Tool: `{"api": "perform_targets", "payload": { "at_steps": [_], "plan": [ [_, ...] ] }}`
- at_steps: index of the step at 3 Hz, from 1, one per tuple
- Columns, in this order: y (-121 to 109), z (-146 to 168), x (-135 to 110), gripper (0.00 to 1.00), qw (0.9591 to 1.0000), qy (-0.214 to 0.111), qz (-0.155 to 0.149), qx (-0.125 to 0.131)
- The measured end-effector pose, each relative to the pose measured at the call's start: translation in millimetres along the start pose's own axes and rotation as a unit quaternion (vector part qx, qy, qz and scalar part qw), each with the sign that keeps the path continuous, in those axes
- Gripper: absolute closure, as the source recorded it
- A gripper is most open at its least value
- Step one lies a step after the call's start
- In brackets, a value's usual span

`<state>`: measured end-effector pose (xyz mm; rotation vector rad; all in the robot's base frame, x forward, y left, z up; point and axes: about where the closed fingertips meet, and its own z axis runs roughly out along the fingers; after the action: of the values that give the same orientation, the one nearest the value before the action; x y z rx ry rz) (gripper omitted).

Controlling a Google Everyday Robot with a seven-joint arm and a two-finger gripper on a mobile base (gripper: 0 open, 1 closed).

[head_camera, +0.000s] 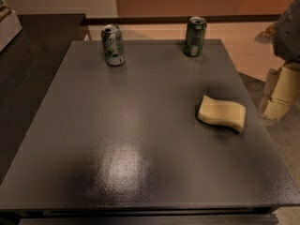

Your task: Move sponge near 7up can

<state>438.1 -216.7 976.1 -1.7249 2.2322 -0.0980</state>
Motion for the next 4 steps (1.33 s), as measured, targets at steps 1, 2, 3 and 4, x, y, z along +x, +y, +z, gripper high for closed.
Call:
{"api": "perform_targets", "payload": {
  "at_steps": [1, 2, 3, 4],
  "plan": [
    [0, 1, 0, 0.00, 1.0000, -0.004, 0.004, 0.007],
    [1, 11, 1, 0.00, 0.9998, -0.015, 0.012, 0.009],
    [1, 25, 2, 0.00, 0.9993, -0.028, 0.024, 0.000],
    [2, 43, 0, 0.00, 0.9987, -0.042, 0.028, -0.007]
  ]
}}
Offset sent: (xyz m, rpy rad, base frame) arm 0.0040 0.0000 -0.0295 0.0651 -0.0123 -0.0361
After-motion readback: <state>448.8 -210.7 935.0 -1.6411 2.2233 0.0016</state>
